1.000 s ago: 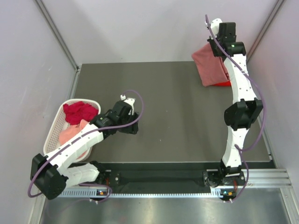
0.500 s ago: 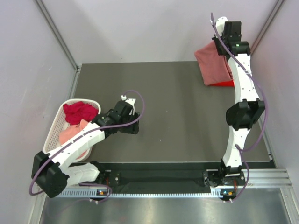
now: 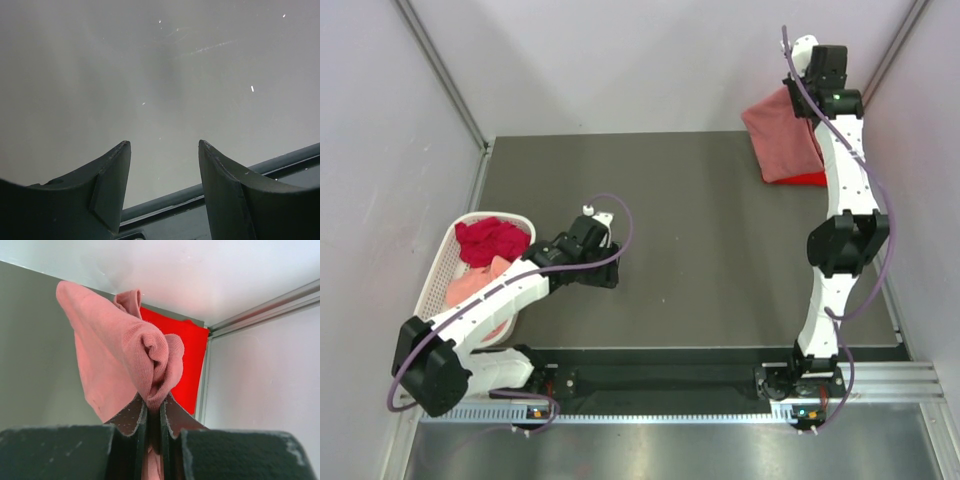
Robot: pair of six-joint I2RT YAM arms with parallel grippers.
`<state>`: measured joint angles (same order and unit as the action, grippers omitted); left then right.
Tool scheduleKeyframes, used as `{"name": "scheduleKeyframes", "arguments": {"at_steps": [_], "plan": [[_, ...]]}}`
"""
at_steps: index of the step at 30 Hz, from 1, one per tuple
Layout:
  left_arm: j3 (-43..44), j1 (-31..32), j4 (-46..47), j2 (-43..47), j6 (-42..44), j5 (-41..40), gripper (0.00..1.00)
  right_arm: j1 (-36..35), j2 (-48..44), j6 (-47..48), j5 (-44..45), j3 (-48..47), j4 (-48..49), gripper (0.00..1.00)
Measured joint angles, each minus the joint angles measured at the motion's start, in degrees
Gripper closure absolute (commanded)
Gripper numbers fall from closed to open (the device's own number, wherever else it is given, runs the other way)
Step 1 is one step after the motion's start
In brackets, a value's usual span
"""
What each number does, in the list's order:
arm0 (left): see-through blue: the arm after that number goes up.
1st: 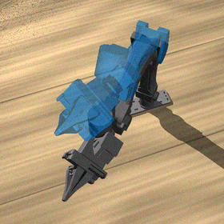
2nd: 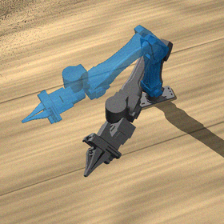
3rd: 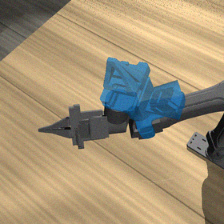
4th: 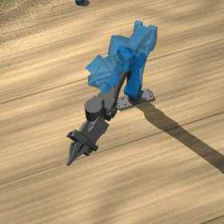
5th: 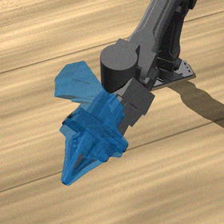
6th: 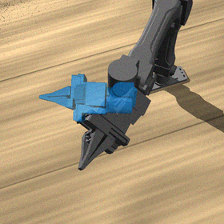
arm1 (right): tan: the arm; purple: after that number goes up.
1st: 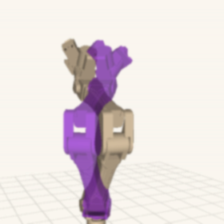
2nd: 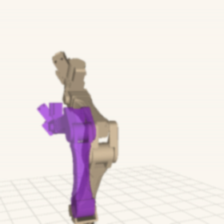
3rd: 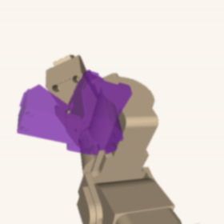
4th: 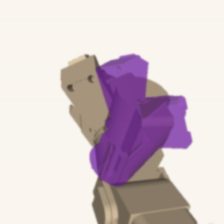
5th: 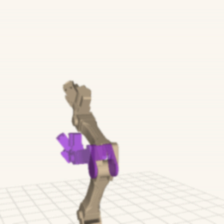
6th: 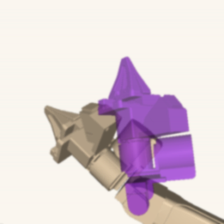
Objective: Fold and stack the t-shirts
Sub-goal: Neatly place the folded tshirt to the corner
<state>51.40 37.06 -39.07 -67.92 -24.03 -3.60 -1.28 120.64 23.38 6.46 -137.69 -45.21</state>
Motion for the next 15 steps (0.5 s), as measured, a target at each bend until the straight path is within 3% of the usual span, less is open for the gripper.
{"name": "scheduleKeyframes", "arguments": {"at_steps": [15], "plan": [[3.87, 0.00, 0.02, -6.27, -0.09, 0.46, 0.38, 5.09, 5.73, -0.61, -1.60, 0.00, 4.48, 1.00]]}}
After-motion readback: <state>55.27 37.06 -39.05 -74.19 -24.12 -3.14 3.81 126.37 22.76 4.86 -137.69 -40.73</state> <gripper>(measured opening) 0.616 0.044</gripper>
